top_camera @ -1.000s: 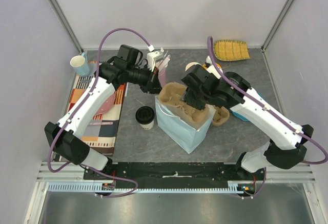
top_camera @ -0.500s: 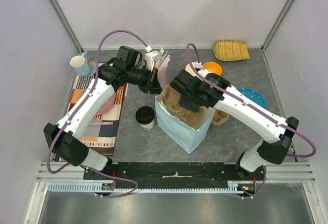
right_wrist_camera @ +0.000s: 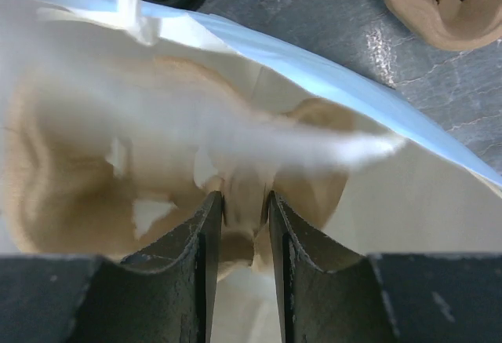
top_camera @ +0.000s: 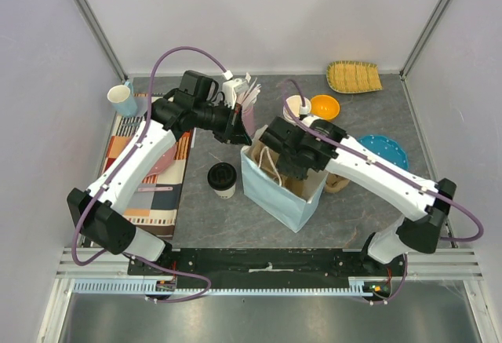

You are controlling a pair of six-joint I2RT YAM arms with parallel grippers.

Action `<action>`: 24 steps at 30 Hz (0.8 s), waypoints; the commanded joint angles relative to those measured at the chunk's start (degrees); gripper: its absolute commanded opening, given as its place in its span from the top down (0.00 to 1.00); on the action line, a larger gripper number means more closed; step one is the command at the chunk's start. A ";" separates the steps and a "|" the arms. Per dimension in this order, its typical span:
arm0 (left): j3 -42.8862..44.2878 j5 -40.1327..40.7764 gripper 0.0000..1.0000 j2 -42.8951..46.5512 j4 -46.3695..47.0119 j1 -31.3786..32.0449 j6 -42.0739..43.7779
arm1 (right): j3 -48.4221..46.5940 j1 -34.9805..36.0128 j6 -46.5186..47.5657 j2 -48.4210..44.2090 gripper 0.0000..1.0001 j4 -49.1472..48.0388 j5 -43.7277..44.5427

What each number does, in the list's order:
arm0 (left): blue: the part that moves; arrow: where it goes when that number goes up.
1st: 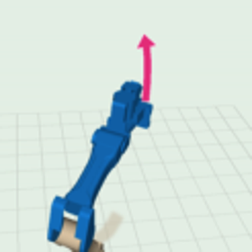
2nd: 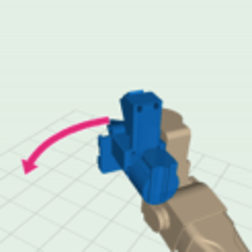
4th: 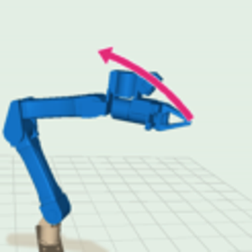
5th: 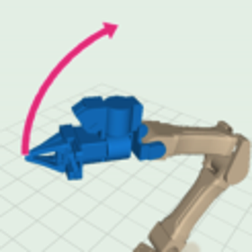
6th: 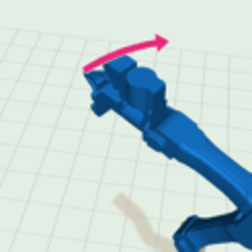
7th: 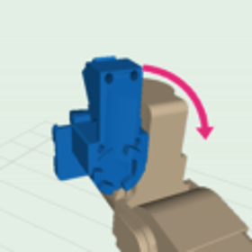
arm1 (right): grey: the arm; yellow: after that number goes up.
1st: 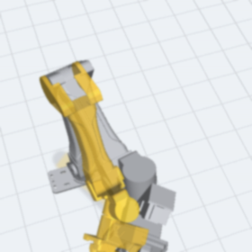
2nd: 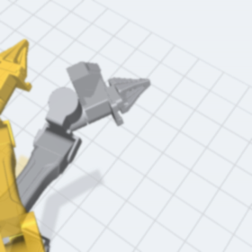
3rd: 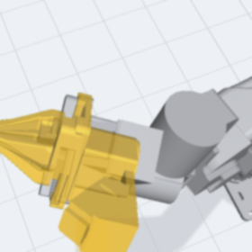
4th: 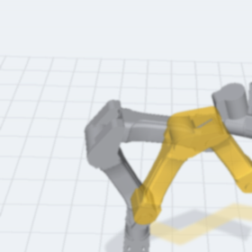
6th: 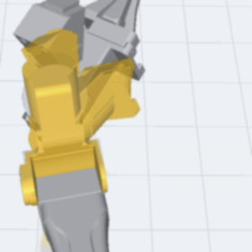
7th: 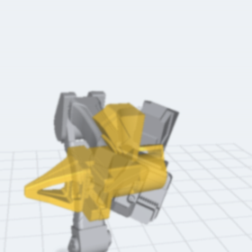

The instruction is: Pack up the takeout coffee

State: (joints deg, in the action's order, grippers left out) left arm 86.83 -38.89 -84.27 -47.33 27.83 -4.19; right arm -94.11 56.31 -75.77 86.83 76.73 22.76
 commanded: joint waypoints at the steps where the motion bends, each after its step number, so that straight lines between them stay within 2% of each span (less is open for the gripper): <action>1: -1.04 -1.97 0.98 1.21 2.42 0.20 -1.79 | 1.38 0.37 2.64 4.40 0.63 1.42 0.53; 10: -2.37 -2.85 0.98 1.74 2.59 0.29 -1.44 | 5.15 0.29 0.09 0.53 0.63 0.00 1.76; 16: -2.45 -2.42 0.98 2.09 3.21 0.29 -2.49 | 7.35 0.38 1.94 5.19 0.62 -5.27 0.26; 24: -4.74 -2.77 0.98 2.88 4.88 0.47 -3.72 | 9.82 0.38 3.26 8.62 0.61 -9.05 3.07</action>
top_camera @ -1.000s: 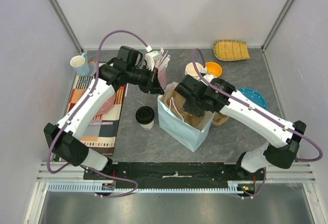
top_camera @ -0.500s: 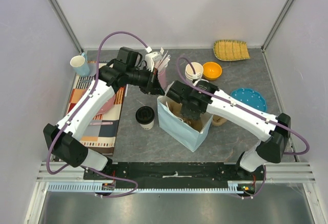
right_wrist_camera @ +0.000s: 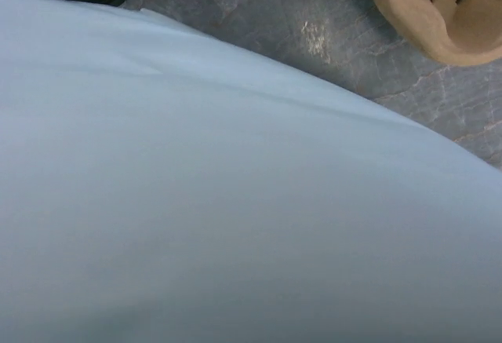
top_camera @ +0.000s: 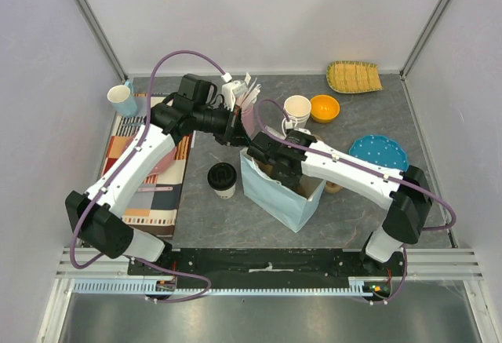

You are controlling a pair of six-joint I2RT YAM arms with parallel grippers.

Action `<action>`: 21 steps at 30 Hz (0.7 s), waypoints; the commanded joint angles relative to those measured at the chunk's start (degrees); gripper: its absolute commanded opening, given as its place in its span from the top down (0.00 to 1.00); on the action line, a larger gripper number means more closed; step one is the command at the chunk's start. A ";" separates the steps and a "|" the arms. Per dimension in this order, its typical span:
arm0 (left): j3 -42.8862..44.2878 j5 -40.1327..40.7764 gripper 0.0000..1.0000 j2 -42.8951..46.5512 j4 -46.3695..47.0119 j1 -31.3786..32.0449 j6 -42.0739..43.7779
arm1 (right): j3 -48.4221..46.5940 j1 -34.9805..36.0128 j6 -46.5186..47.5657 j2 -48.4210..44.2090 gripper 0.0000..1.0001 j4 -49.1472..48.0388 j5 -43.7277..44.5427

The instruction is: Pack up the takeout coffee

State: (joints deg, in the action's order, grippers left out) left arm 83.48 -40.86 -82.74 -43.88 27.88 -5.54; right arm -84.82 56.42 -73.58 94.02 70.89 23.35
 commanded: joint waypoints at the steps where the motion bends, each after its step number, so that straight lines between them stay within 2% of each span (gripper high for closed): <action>1: -1.57 -0.80 0.98 1.35 1.51 0.42 -2.54 | 1.14 0.27 1.25 1.78 0.61 -3.48 3.62; 12: -0.78 -0.89 0.98 0.47 1.60 0.51 -2.90 | 7.39 0.27 0.81 4.51 0.57 -8.49 3.54; 21: -0.95 -0.53 0.98 0.21 1.51 0.51 -2.19 | 6.77 0.27 1.77 3.63 0.42 -7.88 3.01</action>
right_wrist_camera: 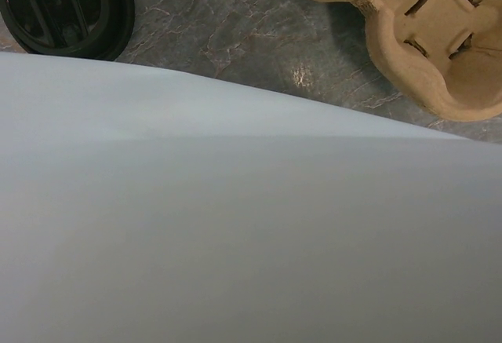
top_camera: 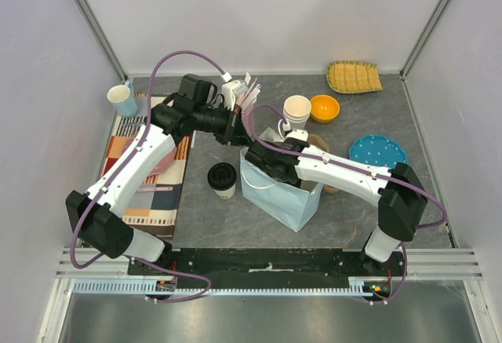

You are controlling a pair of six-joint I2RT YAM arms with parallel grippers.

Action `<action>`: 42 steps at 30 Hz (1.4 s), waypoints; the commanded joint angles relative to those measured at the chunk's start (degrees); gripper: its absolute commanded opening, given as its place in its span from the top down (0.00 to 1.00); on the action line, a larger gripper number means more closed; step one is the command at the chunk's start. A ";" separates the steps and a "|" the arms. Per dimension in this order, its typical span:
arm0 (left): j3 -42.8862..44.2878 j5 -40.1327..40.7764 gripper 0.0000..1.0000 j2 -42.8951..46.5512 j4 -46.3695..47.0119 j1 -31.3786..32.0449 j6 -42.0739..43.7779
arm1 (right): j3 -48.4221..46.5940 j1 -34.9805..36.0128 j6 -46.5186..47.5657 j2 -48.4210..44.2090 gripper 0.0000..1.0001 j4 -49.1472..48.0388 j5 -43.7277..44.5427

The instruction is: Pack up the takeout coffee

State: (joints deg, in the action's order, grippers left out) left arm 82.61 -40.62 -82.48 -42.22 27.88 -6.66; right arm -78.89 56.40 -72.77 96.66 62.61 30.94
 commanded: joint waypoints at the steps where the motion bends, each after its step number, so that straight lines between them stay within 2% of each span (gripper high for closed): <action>1: 0.01 -0.78 0.98 -0.05 -0.06 0.51 -0.99 | 0.76 0.29 0.88 0.55 0.38 0.50 -4.66; 5: 0.10 -0.69 0.98 -0.32 -0.15 0.51 -0.82 | 0.15 0.46 1.14 -1.56 0.33 1.90 -5.27; 11: 0.10 -0.25 0.98 -0.58 -0.32 0.51 -0.29 | -2.84 1.69 1.67 -3.23 0.20 4.53 -4.84; 14: 0.01 0.01 0.98 -0.40 -0.41 0.51 -0.03 | -4.42 2.31 1.58 -4.37 0.11 5.94 -3.96; 15: -0.08 0.10 0.98 -0.32 -0.41 0.51 0.15 | -4.69 2.66 1.49 -4.64 0.03 6.29 -3.87; 30: 0.01 1.95 0.98 -0.58 -0.94 0.51 1.03 | -10.58 5.56 1.58 -9.12 0.02 11.13 0.70; 35: 0.01 2.83 0.98 -1.46 -1.11 0.51 1.12 | -15.32 7.32 2.99 -10.26 0.02 13.94 7.27; 42: 0.45 3.18 0.98 -1.99 -1.11 0.51 1.03 | -18.05 8.11 4.91 -13.08 0.02 13.68 10.89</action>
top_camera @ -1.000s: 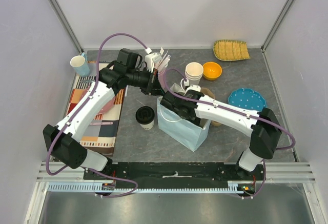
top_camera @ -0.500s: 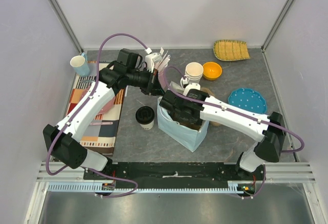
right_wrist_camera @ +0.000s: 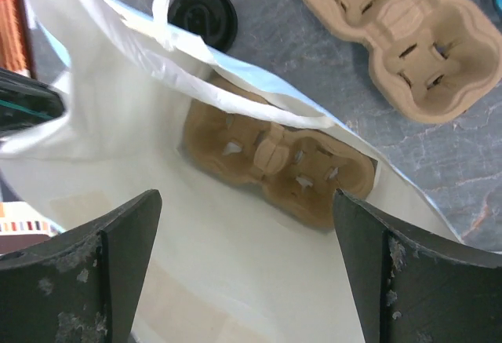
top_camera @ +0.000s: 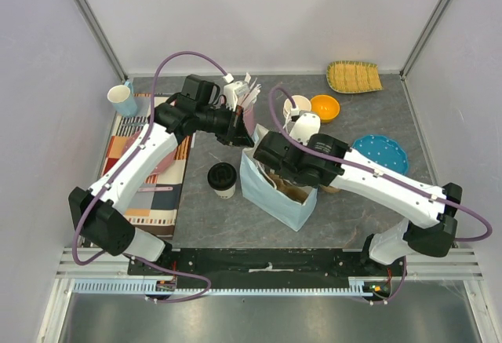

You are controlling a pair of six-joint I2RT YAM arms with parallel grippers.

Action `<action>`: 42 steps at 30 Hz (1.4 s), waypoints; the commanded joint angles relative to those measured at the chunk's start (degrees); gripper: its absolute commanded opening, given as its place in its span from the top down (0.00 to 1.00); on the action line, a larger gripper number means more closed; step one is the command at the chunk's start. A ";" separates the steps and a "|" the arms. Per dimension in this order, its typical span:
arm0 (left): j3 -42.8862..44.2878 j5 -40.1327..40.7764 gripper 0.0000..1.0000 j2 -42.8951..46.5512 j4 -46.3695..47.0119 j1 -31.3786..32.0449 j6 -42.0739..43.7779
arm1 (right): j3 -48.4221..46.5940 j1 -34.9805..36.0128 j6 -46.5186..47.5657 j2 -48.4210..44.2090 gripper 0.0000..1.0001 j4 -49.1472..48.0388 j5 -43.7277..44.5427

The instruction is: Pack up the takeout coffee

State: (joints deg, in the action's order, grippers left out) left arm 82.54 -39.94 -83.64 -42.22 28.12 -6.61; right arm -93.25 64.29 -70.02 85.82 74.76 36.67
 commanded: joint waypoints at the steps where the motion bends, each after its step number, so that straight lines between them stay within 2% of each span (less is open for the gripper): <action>1: 0.51 2.59 0.98 -0.83 -1.11 0.27 0.99 | -4.04 0.31 2.34 -2.50 0.02 1.44 5.61; 7: 0.43 2.77 0.98 -1.09 -1.20 0.27 1.25 | -6.41 0.31 3.75 -2.24 0.02 1.53 6.40; 23: 0.69 2.33 0.98 -1.18 -0.94 0.27 1.51 | -3.78 1.10 6.29 -3.20 0.02 -1.81 4.12; 27: 0.60 2.59 0.98 -1.09 -0.59 0.27 1.25 | -0.27 1.19 12.00 -7.84 0.02 -7.42 2.45; 35: 1.04 3.38 0.98 -1.79 -0.59 0.27 1.25 | 9.58 1.10 16.49 -19.89 0.02 -19.47 2.71; 42: 2.18 3.29 0.98 -1.88 -0.59 0.27 2.04 | 3.96 1.19 27.21 -18.06 0.02 -23.70 2.79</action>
State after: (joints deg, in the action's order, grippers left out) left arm 82.83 -38.50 -84.79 -41.85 28.14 -6.57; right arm -85.43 65.21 -50.68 65.76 56.31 38.63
